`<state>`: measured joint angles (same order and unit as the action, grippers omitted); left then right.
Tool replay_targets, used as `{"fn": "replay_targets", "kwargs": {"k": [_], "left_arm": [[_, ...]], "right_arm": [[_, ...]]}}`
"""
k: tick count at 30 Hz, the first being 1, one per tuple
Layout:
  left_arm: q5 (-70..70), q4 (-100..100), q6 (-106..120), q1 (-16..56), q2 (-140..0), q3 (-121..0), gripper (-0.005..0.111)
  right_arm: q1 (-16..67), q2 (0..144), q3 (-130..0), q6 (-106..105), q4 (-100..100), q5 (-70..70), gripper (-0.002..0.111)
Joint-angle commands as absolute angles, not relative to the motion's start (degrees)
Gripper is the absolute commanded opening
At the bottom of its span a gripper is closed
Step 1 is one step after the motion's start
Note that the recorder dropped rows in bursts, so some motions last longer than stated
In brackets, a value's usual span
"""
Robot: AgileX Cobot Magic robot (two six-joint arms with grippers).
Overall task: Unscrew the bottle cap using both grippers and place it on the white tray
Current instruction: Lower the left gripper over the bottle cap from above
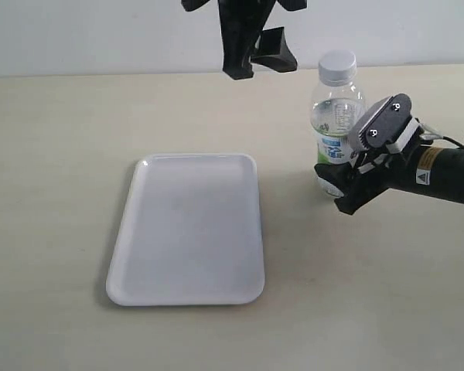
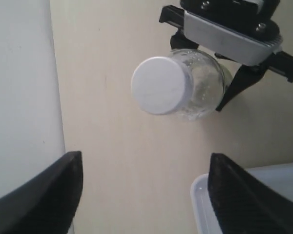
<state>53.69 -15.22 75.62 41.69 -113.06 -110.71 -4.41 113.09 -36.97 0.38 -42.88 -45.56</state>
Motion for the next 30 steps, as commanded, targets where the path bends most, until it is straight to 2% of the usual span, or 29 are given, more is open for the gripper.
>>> {"fn": "replay_targets", "kwargs": {"k": [1, 14, 30], "left_arm": [[54.31, -14.54, 76.22, 42.11, -112.64, -111.23, 0.070], [52.00, -14.09, 79.61, 46.83, -112.76, -111.23, 0.070], [51.69, -15.35, 75.47, 46.75, -115.63, -111.23, 0.070]], "right_arm": [[-4.70, 111.11, -36.99, -1.14, -43.76, -46.16, 0.000], [-4.70, 111.34, -36.99, -2.27, -45.63, -45.93, 0.000], [-4.70, 111.34, -36.99, -3.99, -45.60, -45.53, 0.000]]}}
